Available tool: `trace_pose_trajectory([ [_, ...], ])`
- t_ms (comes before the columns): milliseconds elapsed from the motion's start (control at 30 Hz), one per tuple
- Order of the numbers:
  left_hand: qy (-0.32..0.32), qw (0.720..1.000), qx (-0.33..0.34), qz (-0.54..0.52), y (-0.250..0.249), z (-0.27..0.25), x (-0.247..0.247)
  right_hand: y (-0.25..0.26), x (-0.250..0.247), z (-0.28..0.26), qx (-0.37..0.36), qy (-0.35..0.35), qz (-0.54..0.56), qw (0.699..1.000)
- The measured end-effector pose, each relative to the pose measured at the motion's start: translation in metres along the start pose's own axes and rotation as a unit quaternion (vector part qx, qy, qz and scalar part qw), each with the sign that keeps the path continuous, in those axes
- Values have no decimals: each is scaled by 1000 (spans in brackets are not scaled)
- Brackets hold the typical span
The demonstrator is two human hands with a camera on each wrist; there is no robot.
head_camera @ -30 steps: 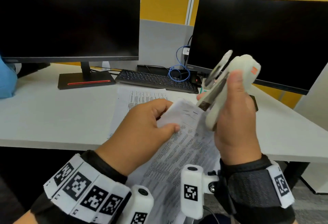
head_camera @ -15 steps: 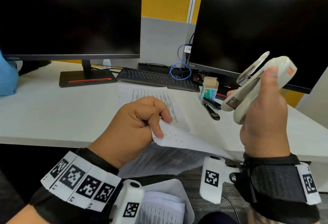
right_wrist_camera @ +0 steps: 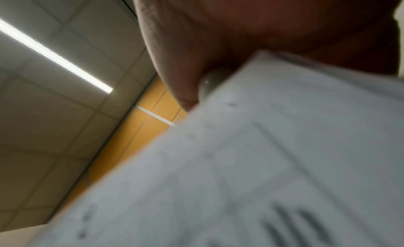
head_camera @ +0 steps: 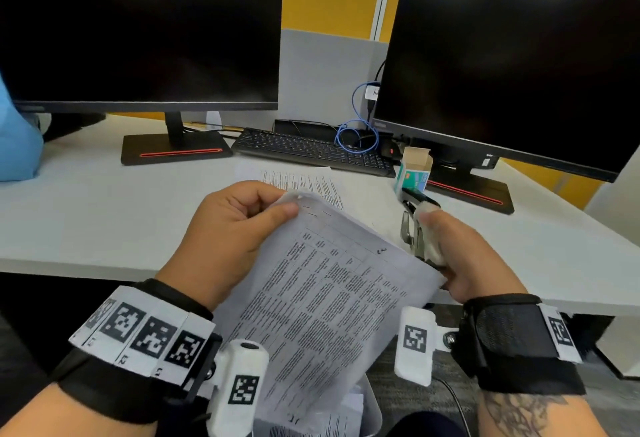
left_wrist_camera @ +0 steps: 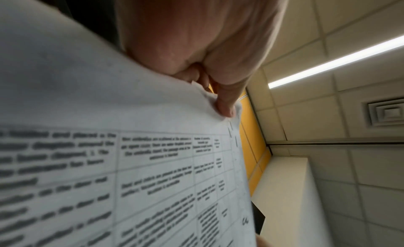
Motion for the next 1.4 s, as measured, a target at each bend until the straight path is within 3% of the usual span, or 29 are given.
trace_pose_trajectory([
  [133, -30, 999, 0, -16, 6, 3, -3, 0, 0, 12, -27, -33, -135, 990],
  [267, -41, 999, 13, -18, 9, 1, -1, -2, 3, 17, -120, -27, -258, 958],
  [400, -48, 998, 24, -21, 15, -1, -1, 14, -6, -10, -245, -44, -174, 953],
  [500, -54, 998, 31, -17, 18, -4, -2, 25, -14, -27, -312, 62, -222, 922],
  [600, -43, 999, 18, -24, 25, -9, -2, 23, -11, -34, -306, 139, -340, 878],
  [700, -11, 1000, 5, 19, 32, -14, -2, 10, -3, -31, -320, 123, -439, 831],
  [833, 68, 984, 26, 164, 42, -18, -9, -14, 4, -29, -329, 132, -474, 806],
  [1033, 137, 921, 91, 352, 58, -22, -13, -45, 14, -22, -295, 167, -497, 799],
  [1167, 190, 880, 112, 421, 73, -29, -10, -60, 20, -16, -285, 169, -550, 767],
  [1267, 233, 861, 104, 441, 89, -37, -8, -71, 22, -8, -256, 171, -564, 766],
  [1400, 256, 859, 85, 436, 108, -39, -8, -80, 24, -3, -242, 171, -577, 761],
])
Point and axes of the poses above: each hand's wrist, its own z-axis towards the middle knuckle, its own x-axis out of the palm, y = z × x, the point moved 2 cm from there along z, towards the middle knuckle, and after that the axes turned 15 degrees about -y, right-handed, at the moved point
